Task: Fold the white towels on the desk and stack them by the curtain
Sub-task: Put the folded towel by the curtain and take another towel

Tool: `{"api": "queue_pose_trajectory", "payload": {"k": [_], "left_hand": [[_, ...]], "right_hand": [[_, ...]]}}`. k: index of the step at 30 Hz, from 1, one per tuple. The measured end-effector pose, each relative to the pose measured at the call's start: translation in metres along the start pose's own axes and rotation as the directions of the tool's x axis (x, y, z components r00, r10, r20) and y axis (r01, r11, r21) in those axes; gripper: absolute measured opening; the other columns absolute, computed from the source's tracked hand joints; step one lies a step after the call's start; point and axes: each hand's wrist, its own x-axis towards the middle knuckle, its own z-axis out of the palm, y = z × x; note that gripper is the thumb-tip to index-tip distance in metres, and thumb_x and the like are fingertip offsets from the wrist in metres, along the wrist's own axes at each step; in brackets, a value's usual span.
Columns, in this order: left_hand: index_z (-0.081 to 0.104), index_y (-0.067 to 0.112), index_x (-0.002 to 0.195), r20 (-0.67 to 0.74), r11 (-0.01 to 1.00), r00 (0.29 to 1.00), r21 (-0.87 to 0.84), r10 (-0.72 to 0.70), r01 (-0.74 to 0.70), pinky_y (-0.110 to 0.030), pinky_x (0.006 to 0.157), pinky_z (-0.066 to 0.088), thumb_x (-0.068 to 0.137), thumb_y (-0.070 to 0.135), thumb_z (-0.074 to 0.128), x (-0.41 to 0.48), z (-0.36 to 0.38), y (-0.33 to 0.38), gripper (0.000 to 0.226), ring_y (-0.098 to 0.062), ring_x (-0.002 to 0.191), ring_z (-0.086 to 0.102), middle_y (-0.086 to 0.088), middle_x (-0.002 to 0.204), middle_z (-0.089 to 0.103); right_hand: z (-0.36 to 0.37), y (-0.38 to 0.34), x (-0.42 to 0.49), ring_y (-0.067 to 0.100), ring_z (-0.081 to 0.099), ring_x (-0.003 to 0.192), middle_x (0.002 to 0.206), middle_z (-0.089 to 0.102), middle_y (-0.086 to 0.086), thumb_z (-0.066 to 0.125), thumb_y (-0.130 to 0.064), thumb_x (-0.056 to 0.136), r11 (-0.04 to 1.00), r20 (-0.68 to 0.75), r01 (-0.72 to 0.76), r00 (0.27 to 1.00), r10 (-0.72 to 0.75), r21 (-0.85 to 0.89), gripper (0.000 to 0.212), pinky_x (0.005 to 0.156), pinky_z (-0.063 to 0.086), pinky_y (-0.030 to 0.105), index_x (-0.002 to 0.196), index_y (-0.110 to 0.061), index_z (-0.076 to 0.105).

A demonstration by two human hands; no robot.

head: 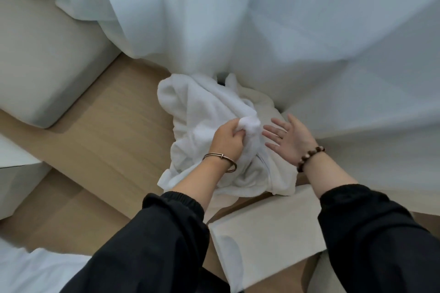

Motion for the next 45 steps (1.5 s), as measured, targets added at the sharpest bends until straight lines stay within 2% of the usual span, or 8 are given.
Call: {"api": "queue_pose_trajectory", "payload": {"k": [7,18,24,29,32,35,41,45], "left_hand": [[0.063,-0.004,0.086,0.239,0.999,0.971,-0.001,0.031,-0.032,-0.017,0.062,0.039,0.088,-0.004,0.049,-0.017,0.013,0.027,0.013,-0.012,0.068,0.049,-0.004,0.074,0.056],[0.032,0.014,0.146,-0.316,0.921,0.930,0.385,0.190,-0.057,-0.035,0.111,0.017,0.075,0.036,0.077,-0.042,-0.006,-0.009,0.087,-0.029,0.138,0.024,-0.014,0.152,0.025],[-0.002,0.035,0.148,0.115,0.754,0.941,0.571,0.319,-0.326,-0.053,0.113,-0.007,0.061,0.077,0.060,-0.023,0.010,0.019,0.115,-0.020,0.146,-0.010,0.006,0.159,0.001],[0.022,0.025,0.143,0.168,0.629,0.980,0.752,0.107,-0.197,-0.055,0.107,0.019,0.068,0.065,0.056,-0.018,0.028,0.020,0.092,-0.023,0.127,0.041,0.001,0.129,0.051],[0.054,0.018,0.094,-0.028,0.778,0.989,0.621,0.146,-0.097,-0.031,0.072,0.036,0.083,0.034,0.053,-0.011,0.017,0.015,0.019,-0.026,0.091,0.058,-0.004,0.096,0.064],[0.041,0.019,0.066,-0.247,0.863,0.969,0.485,-0.015,0.137,-0.025,0.063,0.025,0.091,0.026,0.052,-0.007,-0.008,0.005,0.028,-0.022,0.077,0.050,-0.003,0.075,0.054],[0.059,0.009,0.096,-0.394,0.835,0.738,-0.209,-0.549,0.510,-0.035,0.077,0.042,0.080,0.029,0.062,-0.009,-0.042,-0.021,0.026,-0.028,0.088,0.059,-0.005,0.088,0.062],[0.060,0.007,0.110,-0.262,0.671,0.668,-0.568,-0.697,0.477,-0.035,0.075,0.050,0.070,0.021,0.063,-0.012,-0.043,-0.038,0.042,-0.027,0.082,0.064,-0.008,0.097,0.068]], "right_hand": [[0.027,-0.024,-0.039,0.027,0.067,0.082,0.095,0.067,0.018,0.052,-0.026,0.094,0.972,0.170,-0.157,0.968,0.187,-0.177,0.034,0.070,0.058,0.035,0.111,0.004,0.056],[-0.024,-0.064,-0.088,0.028,0.058,0.075,0.089,0.057,0.005,0.043,-0.005,0.048,0.823,-0.131,0.299,0.954,-0.270,0.483,0.020,0.087,0.041,0.034,0.066,-0.008,0.050],[-0.010,-0.041,-0.099,0.037,0.064,0.081,0.091,0.062,0.018,0.037,-0.011,0.054,0.917,0.038,0.166,0.981,-0.193,0.362,0.041,0.084,0.049,0.040,0.086,0.006,0.056],[0.014,-0.029,-0.111,0.032,0.066,0.069,0.073,0.063,0.020,0.039,-0.011,0.057,0.959,0.209,0.122,0.962,-0.178,0.256,0.029,0.075,0.055,0.036,0.060,0.004,0.062],[0.020,-0.033,-0.112,0.030,0.067,0.080,0.083,0.068,0.020,0.038,-0.009,0.071,0.957,0.317,0.121,0.926,-0.204,0.265,0.033,0.081,0.052,0.037,0.071,0.004,0.068],[0.018,-0.032,-0.091,0.019,0.065,0.084,0.091,0.068,0.010,0.038,-0.016,0.092,0.972,0.117,0.209,0.968,-0.221,0.107,0.029,0.073,0.050,0.031,0.082,-0.006,0.064],[-0.017,0.022,-0.034,0.035,0.052,0.112,0.134,0.050,0.026,0.050,-0.023,0.094,0.813,-0.182,0.028,0.969,-0.164,-0.581,0.047,0.102,0.040,0.050,0.131,0.006,0.048],[-0.023,0.064,-0.006,0.031,0.035,0.134,0.152,0.029,0.009,0.066,-0.050,0.080,0.811,-0.221,-0.146,0.975,0.021,-0.566,0.091,0.108,0.035,0.048,0.150,-0.016,0.020]]}}
